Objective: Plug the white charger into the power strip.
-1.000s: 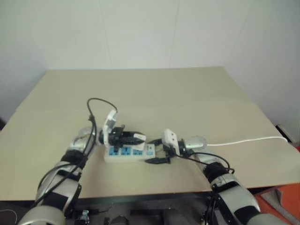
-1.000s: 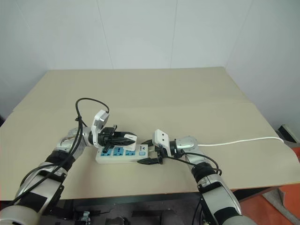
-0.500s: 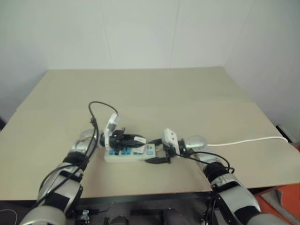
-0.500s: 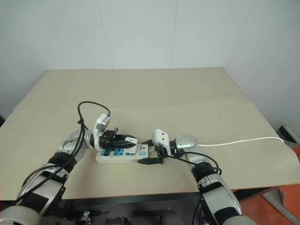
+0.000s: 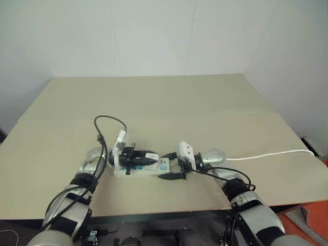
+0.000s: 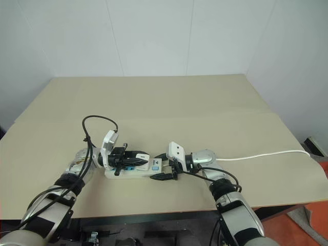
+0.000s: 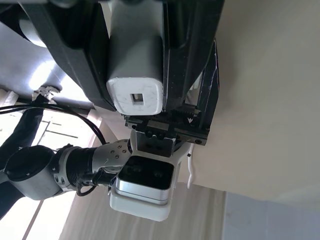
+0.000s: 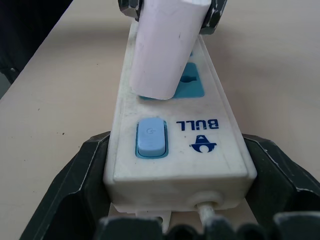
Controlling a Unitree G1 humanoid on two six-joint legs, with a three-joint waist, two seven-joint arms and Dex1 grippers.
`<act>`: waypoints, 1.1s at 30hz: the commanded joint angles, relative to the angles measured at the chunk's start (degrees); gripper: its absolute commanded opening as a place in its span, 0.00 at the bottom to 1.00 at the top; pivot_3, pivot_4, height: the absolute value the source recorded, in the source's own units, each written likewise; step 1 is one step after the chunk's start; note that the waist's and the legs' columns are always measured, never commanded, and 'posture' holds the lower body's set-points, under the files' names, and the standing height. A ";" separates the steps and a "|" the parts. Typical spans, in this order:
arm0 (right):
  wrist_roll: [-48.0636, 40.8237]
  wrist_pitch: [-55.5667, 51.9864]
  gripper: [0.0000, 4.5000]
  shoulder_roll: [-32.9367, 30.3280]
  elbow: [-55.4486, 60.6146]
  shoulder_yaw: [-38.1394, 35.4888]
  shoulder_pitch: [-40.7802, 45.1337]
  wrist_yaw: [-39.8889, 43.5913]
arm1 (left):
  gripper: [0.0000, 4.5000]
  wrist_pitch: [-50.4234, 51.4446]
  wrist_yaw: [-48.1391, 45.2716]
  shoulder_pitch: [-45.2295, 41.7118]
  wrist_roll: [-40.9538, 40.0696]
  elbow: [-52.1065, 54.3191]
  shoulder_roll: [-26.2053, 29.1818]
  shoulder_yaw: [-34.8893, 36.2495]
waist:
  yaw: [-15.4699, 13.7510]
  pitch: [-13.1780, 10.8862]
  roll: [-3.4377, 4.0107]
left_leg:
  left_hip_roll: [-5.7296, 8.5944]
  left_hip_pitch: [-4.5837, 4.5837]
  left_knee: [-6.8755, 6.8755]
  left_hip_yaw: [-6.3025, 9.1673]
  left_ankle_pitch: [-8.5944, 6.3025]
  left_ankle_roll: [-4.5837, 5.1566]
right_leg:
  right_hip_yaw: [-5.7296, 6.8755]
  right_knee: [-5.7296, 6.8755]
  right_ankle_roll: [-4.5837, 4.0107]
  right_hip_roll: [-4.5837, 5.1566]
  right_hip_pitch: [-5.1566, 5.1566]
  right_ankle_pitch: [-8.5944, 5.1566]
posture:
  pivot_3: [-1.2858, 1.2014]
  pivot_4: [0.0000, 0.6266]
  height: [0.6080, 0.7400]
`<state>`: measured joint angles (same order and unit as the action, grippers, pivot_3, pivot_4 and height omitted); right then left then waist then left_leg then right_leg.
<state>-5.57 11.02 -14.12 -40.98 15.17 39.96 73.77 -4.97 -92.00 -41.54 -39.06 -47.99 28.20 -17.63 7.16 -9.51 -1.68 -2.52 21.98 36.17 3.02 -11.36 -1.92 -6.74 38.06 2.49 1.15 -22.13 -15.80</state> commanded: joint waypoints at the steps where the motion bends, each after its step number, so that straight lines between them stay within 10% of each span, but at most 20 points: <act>1: 2.32 -0.71 0.76 -0.54 -1.73 1.70 -1.81 0.32 | 0.23 -0.80 -0.50 1.56 2.07 -1.81 3.06 -0.17 | 0.01 0.00 0.00 | 0.00 -0.01 0.00 0.00 0.00 0.00 | 0.00 0.00 0.00 0.00 0.00 0.00 | 0.52 0.24 1.00; 33: 2.71 1.37 0.76 -1.44 -2.23 2.90 -2.34 -1.43 | 0.23 -10.85 -0.50 3.26 12.71 -13.12 4.40 -1.41 | 0.01 0.85 0.36 | -0.01 -1.27 -0.34 -0.07 -0.02 0.01 | -0.14 -0.12 -0.18 -0.05 1.05 -0.26 | 0.52 0.24 1.00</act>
<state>-4.96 12.27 -13.88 -42.33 17.01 39.45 70.64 -16.64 -92.42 -41.10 -33.89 -52.31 29.54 -18.84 7.17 -8.66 -1.32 -2.53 20.65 35.82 2.95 -11.38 -1.91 -6.89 37.94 2.31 1.10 -21.05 -16.07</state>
